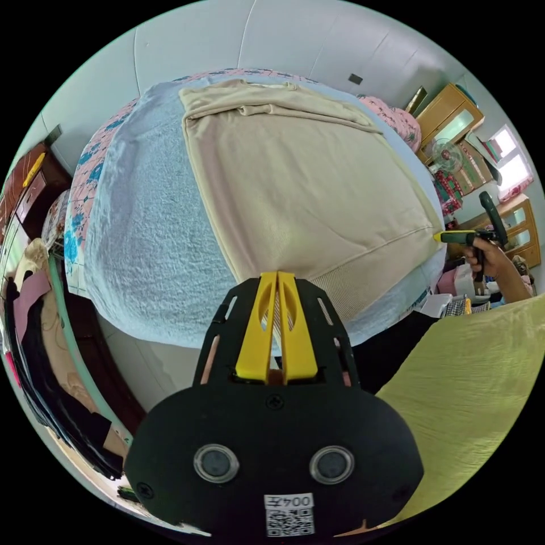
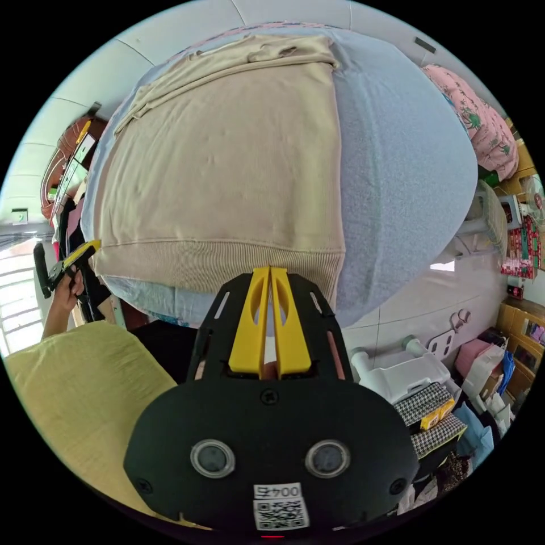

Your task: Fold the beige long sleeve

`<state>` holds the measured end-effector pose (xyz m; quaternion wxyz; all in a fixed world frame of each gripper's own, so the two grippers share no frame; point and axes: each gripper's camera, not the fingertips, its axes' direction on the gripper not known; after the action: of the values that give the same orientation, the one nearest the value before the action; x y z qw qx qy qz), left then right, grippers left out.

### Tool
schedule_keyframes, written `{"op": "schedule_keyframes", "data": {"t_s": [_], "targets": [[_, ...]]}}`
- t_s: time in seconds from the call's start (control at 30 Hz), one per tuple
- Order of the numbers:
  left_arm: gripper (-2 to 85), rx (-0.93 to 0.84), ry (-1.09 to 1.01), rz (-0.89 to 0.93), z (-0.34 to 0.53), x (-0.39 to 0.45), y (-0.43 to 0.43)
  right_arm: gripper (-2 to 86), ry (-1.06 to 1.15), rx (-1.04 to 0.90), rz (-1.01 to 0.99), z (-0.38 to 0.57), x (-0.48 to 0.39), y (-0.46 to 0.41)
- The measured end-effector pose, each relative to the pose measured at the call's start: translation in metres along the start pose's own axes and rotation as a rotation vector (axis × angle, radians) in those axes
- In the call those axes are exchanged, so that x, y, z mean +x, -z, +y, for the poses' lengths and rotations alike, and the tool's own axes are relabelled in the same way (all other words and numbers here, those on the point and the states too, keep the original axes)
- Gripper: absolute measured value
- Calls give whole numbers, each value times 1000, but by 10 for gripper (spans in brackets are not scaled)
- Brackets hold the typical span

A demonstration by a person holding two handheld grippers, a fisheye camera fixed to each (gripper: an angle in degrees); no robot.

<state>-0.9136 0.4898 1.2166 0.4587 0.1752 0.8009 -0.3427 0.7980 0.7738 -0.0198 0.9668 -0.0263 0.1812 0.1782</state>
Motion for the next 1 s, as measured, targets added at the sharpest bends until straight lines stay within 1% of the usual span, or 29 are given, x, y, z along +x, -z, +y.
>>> {"op": "schedule_keyframes", "data": {"t_s": [0.1, 0.17, 0.23, 0.3, 0.37, 0.43, 0.47, 0.5, 0.57, 0.63, 0.73, 1.0], "targets": [[14, 33, 11, 95, 11, -16, 2, -4, 17, 74, -26, 20, 2, 12], [23, 29, 40, 185, 17, -34, 4, 2, -37, 107, -124, 34, 15, 23], [31, 14, 63, 268, 19, -47, 9, 18, -29, 131, -171, 45, 24, 33], [41, 59, 114, 310, 28, -61, 22, 35, -72, 222, -234, 63, 39, 54], [60, 122, 200, 392, 51, -88, 36, 53, -163, 355, -397, 92, 72, 80], [73, 126, 244, 451, 69, -105, 40, 78, -214, 411, -484, 111, 96, 90], [80, 124, 263, 486, 81, -113, 39, 107, -236, 427, -512, 122, 109, 93], [82, 124, 273, 507, 87, -116, 39, 109, -245, 426, -528, 125, 114, 93], [92, 140, 315, 608, 109, -125, 33, 113, -264, 415, -606, 137, 129, 91], [98, 151, 334, 644, 121, -126, 28, 112, -291, 424, -617, 144, 135, 90], [107, 152, 334, 651, 133, -124, 20, 111, -325, 468, -641, 151, 141, 93], [127, 179, 215, 547, 143, -110, 27, 106, -316, 463, -614, 145, 144, 100]]}}
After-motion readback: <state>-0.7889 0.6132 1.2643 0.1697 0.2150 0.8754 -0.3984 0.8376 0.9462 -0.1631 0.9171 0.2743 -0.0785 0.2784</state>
